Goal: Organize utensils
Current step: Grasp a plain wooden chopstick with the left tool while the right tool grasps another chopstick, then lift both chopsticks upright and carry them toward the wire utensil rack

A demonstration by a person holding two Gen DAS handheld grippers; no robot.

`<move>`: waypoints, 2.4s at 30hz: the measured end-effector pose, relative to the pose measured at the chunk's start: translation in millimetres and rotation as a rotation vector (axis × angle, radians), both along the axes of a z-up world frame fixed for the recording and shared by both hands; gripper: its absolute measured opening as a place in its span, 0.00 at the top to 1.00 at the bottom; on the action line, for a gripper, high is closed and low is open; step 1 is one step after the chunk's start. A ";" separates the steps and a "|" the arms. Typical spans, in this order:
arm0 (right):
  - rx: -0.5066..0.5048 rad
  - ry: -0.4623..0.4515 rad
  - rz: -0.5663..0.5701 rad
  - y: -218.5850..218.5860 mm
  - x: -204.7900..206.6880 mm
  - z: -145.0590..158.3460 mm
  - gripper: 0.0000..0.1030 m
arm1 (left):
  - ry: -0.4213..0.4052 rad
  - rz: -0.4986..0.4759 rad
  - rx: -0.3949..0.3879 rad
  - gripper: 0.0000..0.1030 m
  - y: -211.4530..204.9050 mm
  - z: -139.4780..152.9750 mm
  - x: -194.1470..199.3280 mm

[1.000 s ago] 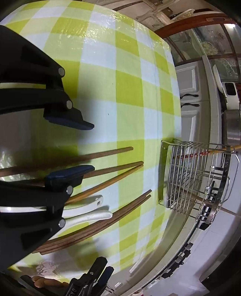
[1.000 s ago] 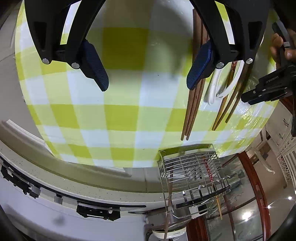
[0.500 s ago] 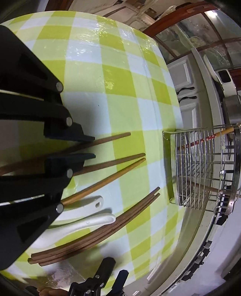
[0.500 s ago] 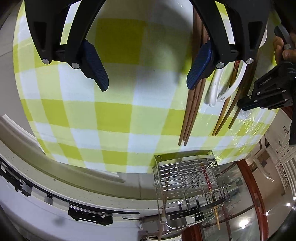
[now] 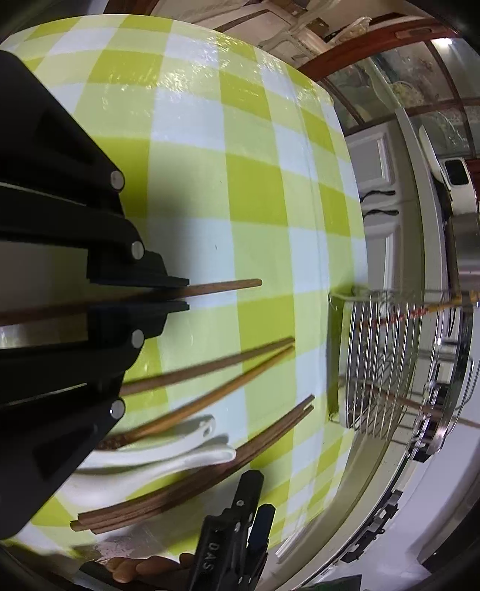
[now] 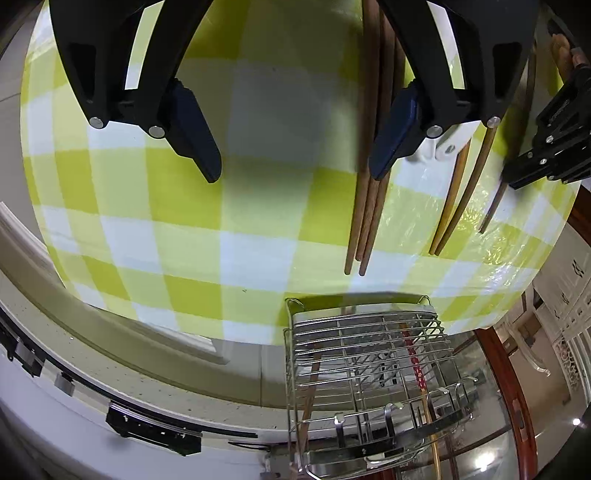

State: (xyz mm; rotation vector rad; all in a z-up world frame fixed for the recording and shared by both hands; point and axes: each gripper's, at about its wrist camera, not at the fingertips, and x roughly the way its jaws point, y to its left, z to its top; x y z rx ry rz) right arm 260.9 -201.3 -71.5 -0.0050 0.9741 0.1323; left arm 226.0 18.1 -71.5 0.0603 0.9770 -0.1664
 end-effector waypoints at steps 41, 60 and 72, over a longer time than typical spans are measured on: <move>0.077 0.042 0.056 2.8 17.1 -8.1 0.90 | -0.019 0.021 -0.057 0.93 17.1 7.3 -5.2; 0.142 -0.137 0.018 -31.1 -35.3 73.2 0.91 | -0.155 0.029 -0.086 0.94 16.3 62.5 -20.0; 0.127 -0.241 0.027 -33.0 -65.4 123.0 0.92 | -0.253 0.026 -0.093 0.94 15.1 107.7 -39.6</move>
